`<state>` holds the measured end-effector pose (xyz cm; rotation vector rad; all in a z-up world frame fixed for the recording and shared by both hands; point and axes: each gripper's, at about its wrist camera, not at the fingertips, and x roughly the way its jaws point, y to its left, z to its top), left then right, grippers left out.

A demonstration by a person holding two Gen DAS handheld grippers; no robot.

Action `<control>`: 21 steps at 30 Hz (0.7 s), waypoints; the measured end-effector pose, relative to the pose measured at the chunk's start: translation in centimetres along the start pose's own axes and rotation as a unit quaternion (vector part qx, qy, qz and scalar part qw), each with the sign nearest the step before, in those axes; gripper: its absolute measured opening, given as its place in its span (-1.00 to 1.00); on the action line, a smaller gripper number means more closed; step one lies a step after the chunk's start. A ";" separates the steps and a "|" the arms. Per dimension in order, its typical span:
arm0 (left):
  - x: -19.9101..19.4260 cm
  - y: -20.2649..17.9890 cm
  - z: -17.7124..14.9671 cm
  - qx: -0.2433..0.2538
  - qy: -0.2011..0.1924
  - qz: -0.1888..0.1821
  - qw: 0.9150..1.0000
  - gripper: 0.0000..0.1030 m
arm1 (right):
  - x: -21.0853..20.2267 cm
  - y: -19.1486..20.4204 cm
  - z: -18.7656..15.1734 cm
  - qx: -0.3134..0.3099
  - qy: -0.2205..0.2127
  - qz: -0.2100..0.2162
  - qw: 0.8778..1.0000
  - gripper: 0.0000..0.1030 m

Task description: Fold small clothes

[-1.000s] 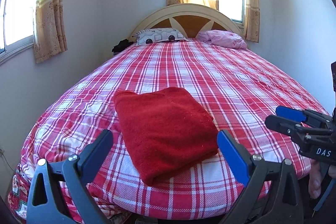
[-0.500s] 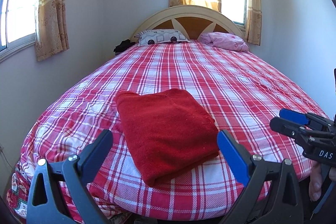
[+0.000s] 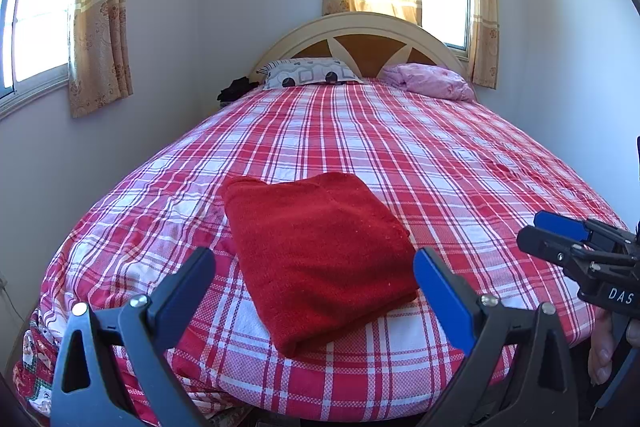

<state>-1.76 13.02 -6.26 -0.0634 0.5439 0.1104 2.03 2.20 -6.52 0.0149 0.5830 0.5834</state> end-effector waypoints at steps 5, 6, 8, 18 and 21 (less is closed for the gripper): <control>-0.1 -0.1 0.1 0.000 0.001 -0.002 1.000 0.97 | 0.0 0.0 0.0 -0.001 -0.002 -0.001 1.000 0.14; -0.2 -0.1 0.2 0.001 -0.001 -0.001 1.000 0.97 | -0.1 0.0 0.0 -0.001 -0.004 -0.001 1.000 0.14; -0.4 -0.2 0.3 0.003 -0.003 0.002 1.000 1.00 | -0.3 0.0 0.0 -0.001 -0.008 -0.003 1.000 0.14; -1.7 0.4 1.2 -0.017 -0.029 0.000 0.999 1.00 | -1.4 -0.2 0.4 0.001 -0.028 -0.011 1.000 0.14; -1.8 1.0 1.4 -0.031 -0.034 0.003 0.999 1.00 | -1.6 -0.3 0.4 0.003 -0.031 -0.011 0.999 0.14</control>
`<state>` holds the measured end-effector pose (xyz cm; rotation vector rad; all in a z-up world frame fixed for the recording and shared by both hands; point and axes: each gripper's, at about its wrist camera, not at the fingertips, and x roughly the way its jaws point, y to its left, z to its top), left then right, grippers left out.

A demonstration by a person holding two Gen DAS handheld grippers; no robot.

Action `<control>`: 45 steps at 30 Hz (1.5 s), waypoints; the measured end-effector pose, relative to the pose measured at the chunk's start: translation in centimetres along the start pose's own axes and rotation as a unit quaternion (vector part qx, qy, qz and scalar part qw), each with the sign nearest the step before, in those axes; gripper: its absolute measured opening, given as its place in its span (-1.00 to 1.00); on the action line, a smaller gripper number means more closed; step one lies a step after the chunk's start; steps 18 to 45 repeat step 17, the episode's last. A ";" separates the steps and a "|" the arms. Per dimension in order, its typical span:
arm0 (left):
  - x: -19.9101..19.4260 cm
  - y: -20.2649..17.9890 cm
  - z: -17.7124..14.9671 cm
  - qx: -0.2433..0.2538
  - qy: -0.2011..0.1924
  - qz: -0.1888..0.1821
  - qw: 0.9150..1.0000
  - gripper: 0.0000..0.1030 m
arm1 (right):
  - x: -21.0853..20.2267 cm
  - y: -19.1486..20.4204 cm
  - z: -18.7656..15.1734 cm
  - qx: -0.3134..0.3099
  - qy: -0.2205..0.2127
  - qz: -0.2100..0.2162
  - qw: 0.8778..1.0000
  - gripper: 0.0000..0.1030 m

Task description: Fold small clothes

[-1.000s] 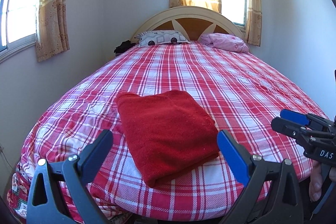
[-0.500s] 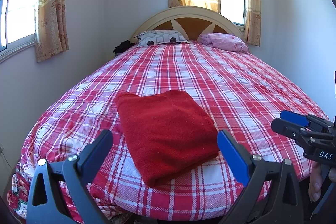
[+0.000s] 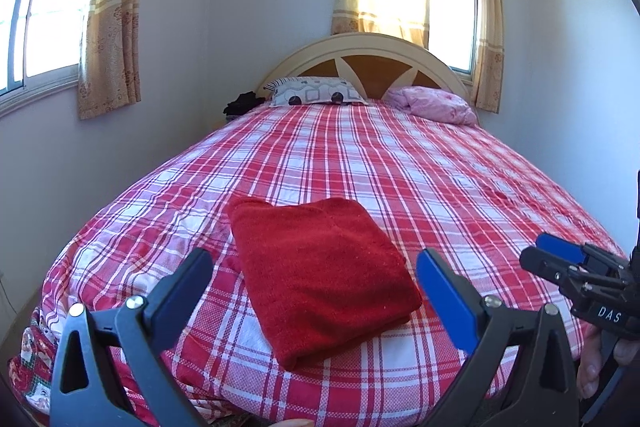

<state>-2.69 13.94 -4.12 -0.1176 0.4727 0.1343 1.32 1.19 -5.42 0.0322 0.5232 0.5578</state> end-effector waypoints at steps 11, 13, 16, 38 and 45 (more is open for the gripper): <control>0.5 0.4 -0.3 0.005 0.000 0.021 1.000 1.00 | -0.1 -0.1 0.0 0.001 -0.002 -0.002 1.000 0.14; 0.4 0.3 -0.4 0.009 -0.005 0.027 1.000 1.00 | -0.2 -0.2 0.0 0.001 -0.002 -0.002 1.000 0.14; 0.3 0.3 -0.5 0.014 -0.009 0.028 0.999 1.00 | -0.1 -0.3 -0.1 0.002 0.000 -0.003 1.000 0.14; 0.3 0.3 -0.5 0.015 -0.010 0.028 0.999 1.00 | -0.1 -0.3 -0.1 0.003 0.000 -0.003 1.000 0.14; 0.3 0.3 -0.5 0.015 -0.010 0.028 0.999 1.00 | -0.1 -0.3 -0.1 0.003 0.000 -0.003 1.000 0.14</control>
